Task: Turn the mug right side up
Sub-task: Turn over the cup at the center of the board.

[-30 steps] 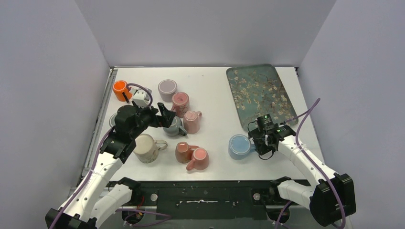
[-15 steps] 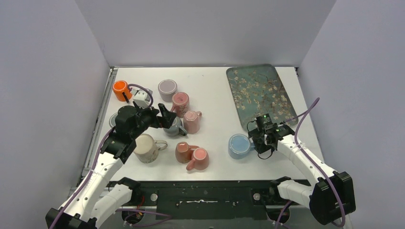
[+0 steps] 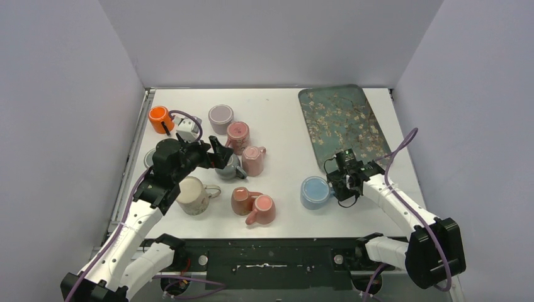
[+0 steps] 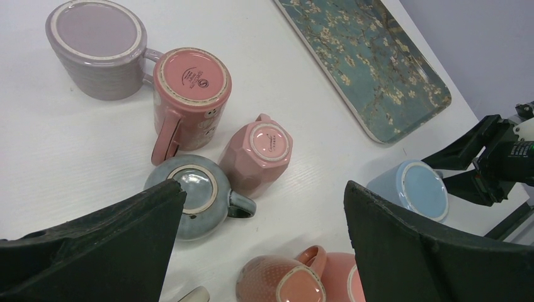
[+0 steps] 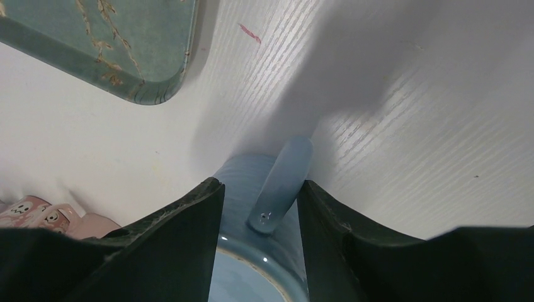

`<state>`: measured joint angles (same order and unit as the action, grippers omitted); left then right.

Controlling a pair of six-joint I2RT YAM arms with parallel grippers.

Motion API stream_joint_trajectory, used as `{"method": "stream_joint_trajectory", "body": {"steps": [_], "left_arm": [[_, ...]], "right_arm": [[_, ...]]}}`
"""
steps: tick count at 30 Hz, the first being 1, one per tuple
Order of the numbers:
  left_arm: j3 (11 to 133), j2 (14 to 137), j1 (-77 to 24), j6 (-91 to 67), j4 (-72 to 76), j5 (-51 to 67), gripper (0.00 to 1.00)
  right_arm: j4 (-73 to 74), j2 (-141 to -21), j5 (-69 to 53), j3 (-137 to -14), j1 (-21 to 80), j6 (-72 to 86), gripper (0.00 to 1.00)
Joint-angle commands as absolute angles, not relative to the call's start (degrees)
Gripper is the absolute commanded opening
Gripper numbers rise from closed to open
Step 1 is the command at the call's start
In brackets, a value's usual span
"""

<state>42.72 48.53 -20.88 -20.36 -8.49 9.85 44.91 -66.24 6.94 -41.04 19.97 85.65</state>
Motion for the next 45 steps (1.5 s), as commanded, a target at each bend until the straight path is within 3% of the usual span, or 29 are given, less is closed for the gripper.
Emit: {"method": "stream_joint_trajectory", "body": {"steps": [1,17,28,45], "left_arm": [[43.3,47.5,-20.9,-20.5,-5.0,10.6,0.96],[42.9,47.7,-20.8,-21.2,-4.9,10.0,0.95],[42.9,47.5,-20.9,-21.0,-5.8,10.0,0.95],[44.1,49.4,-20.9,-23.1,-6.8,11.8,0.89]], "right_arm": [[43.6,-68.1,6.5,-43.1,20.3,86.2,0.46],[37.9,-70.5,1.2,-43.4,20.2,81.5,0.37],[31.1,-64.2,-3.6,-39.7,20.2,78.9,0.00],[17.4,-53.6,-4.5,-36.0,20.6,70.5,0.00]]}}
